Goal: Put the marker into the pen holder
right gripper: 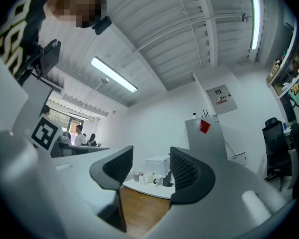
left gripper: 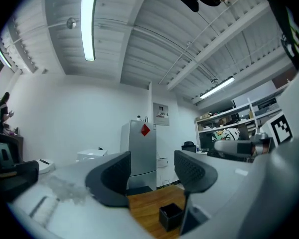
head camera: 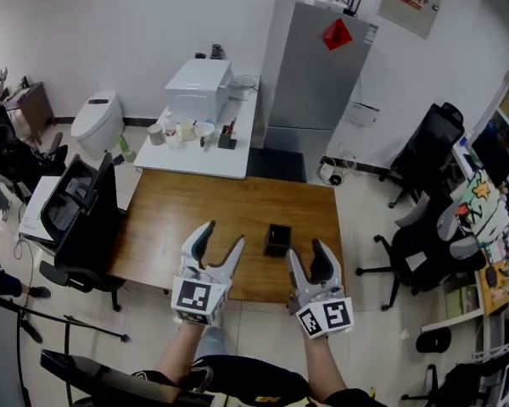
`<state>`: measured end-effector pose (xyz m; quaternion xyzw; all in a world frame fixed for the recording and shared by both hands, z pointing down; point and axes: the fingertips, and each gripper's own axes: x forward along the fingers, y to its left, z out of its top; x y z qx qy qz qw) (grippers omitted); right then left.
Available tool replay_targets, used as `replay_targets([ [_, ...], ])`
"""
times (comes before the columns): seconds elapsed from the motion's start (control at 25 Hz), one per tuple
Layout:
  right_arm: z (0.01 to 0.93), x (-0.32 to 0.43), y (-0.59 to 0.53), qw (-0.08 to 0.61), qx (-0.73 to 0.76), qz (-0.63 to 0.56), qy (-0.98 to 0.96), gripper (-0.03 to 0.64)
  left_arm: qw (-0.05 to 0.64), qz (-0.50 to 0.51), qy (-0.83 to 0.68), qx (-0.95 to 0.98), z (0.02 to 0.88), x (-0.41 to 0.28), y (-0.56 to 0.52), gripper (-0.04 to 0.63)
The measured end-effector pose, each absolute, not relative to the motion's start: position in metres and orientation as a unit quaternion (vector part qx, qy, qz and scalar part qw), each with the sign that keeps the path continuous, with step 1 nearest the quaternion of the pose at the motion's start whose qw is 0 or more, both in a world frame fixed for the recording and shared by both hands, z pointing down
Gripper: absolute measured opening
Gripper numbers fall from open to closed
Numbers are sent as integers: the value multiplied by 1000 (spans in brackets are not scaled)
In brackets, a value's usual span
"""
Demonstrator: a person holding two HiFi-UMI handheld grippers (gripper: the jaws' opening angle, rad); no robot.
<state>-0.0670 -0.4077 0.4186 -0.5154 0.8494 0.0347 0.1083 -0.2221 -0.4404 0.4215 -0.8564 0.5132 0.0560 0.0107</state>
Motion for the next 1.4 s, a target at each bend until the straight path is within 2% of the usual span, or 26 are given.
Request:
replay_targets([
  [0.04, 419, -53, -388, 111, -506, 42, 854, 245, 7, 57, 519, -853, 424, -211, -424, 270],
  [0.16, 429, -4, -328, 102, -500, 41, 859, 268, -5, 33, 521, -853, 438, -174, -365, 259],
  [0.32, 449, 40, -273, 81, -513, 27, 854, 270, -2, -6, 536, -844, 453, -144, -295, 259],
  [0.52, 449, 45, -235, 49, -518, 17, 854, 270, -1, 2, 547, -837, 445, -122, -251, 259],
  [0.68, 443, 38, -230, 59, -528, 10, 847, 270, 26, 7, 522, -853, 432, -113, -245, 259],
  [0.96, 444, -14, -237, 40, -518, 12, 854, 272, 21, 4, 555, -831, 430, -176, -236, 259],
  [1.4, 445, -62, -248, 12, -520, 7, 854, 270, 21, 31, 556, -830, 427, -215, -244, 259],
])
